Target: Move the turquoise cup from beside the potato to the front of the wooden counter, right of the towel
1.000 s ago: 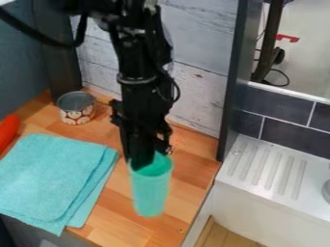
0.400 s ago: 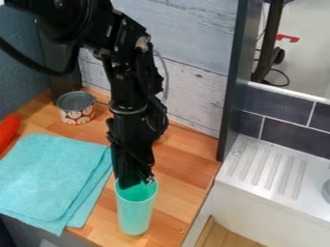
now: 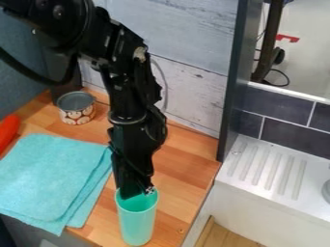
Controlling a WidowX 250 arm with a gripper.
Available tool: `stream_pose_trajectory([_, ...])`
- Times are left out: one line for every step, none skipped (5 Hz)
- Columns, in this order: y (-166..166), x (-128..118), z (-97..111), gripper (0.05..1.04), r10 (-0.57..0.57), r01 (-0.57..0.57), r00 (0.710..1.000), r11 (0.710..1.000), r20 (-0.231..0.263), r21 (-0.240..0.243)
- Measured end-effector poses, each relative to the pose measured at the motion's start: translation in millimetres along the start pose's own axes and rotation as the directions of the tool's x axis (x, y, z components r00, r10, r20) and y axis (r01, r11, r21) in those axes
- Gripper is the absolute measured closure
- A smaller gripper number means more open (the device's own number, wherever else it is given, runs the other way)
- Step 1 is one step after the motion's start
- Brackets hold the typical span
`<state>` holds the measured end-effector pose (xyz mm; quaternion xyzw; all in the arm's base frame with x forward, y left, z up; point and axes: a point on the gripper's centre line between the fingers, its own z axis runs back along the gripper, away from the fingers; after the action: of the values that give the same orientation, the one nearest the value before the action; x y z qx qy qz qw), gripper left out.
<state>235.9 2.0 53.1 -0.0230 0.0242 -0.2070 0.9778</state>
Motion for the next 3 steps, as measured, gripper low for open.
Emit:
stream_pose_trajectory([-1.1, -1.8, -1.5, 0.984, 0.024, -0.024, 1.0, 1.0, -0.017, -0.01])
stream_pose_trajectory([-4.7, -4.7, -1.3, 0.788, 0.028, -0.029, 0.999, 0.999, -0.035, -0.031])
stream_pose_trajectory([-5.6, -2.5, 19.0, 0.51, 0.021, -0.021, 0.999, 1.0, 0.029, -0.01])
